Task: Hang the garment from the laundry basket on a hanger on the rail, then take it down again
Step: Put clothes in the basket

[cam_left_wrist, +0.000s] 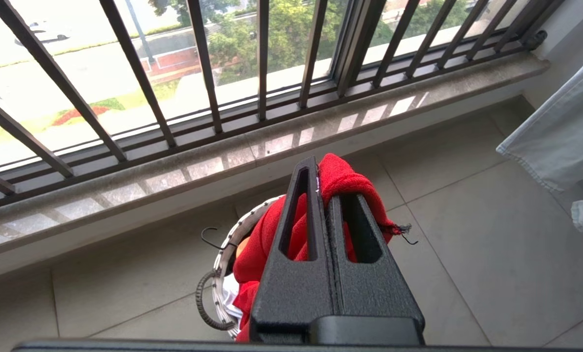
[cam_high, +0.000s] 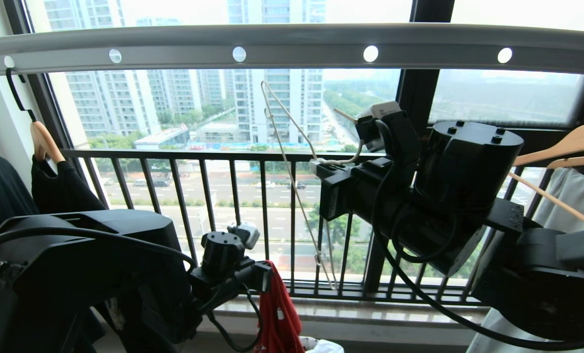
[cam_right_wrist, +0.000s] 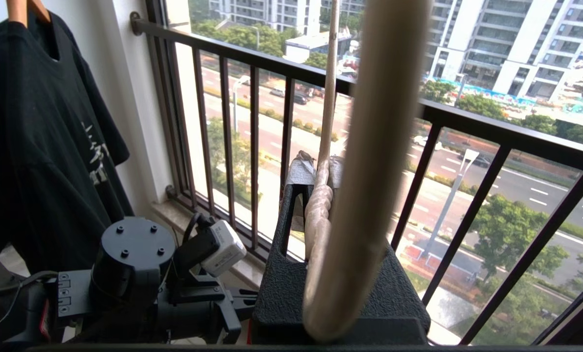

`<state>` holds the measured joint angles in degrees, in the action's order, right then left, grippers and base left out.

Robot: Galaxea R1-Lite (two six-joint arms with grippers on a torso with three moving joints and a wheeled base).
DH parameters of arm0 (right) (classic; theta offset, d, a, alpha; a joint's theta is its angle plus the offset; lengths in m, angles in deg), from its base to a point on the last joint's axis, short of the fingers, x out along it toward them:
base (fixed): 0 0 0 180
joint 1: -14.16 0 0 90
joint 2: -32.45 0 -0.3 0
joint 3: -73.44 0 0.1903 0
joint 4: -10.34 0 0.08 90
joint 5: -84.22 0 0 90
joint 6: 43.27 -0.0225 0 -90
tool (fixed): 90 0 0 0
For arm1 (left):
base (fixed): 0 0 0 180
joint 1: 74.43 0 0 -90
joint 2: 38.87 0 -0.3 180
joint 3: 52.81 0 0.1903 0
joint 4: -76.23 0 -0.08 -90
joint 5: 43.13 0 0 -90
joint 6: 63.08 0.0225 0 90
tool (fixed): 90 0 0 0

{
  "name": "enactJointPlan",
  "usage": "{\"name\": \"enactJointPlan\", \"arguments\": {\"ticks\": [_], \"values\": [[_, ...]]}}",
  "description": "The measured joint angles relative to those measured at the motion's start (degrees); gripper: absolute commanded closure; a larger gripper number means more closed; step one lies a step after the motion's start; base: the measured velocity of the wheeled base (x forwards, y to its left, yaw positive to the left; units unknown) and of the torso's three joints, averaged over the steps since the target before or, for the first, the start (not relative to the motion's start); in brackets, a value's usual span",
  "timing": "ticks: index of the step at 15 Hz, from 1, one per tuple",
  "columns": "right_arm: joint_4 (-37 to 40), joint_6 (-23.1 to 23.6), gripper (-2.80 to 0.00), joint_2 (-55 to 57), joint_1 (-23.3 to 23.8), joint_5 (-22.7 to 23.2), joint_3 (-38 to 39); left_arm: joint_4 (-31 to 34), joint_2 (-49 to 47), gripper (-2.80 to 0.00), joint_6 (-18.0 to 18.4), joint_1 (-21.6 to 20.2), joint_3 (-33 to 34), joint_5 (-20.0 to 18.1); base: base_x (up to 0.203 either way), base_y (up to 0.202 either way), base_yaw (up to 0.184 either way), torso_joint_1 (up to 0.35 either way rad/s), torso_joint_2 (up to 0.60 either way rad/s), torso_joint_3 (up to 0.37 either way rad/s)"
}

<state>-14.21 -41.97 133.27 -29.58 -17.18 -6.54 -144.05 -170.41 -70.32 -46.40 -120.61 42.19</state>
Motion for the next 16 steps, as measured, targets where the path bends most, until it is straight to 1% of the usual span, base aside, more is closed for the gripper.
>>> {"name": "enactJointPlan", "arguments": {"ticks": [2, 4, 5, 6, 8, 9, 16], "values": [[0.2, 0.0, 0.00, -0.2, 0.0, 0.0, 0.0, 0.0, -0.7, 0.00, 0.7, 0.1, 0.2, 0.0, 0.000, 0.000, 0.000, 0.000, 0.00, 0.000], [0.3, 0.0, 0.00, -0.3, 0.0, 0.0, -0.1, -0.6, -2.6, 0.00, 3.1, 0.1, -0.1, 0.1, 0.000, 0.000, 0.000, 0.000, 0.00, 0.000], [0.3, 0.0, 0.00, -0.4, 0.0, 0.0, -0.1, -1.9, -3.7, 0.00, 3.9, 0.1, -0.3, 0.1, 0.000, 0.000, 0.000, 0.000, 0.00, 0.000], [0.3, 0.0, 0.00, -0.4, 0.0, 0.0, -0.1, -3.8, -4.7, 0.00, 4.0, 0.1, -0.5, 0.1, 0.000, 0.000, 0.000, 0.000, 0.00, 0.000], [0.3, 0.0, 0.00, -0.4, 0.0, 0.0, -0.1, -4.7, -5.8, 0.00, 4.4, 0.2, -0.5, 0.1, 0.000, 0.000, 0.000, 0.000, 0.00, 0.000], [0.3, 0.0, 0.00, -0.4, 0.0, 0.0, -0.1, -4.7, -6.1, -2.80, 4.4, 0.4, -0.6, 0.1, 0.000, 0.000, 0.000, 0.000, 0.00, 0.000], [0.3, 0.0, 0.00, -0.4, 0.0, 0.0, -0.2, -4.8, -6.8, -2.80, 4.5, 1.0, -0.6, 0.2, 0.000, 0.000, 0.000, 0.000, 0.00, 0.000]]}}
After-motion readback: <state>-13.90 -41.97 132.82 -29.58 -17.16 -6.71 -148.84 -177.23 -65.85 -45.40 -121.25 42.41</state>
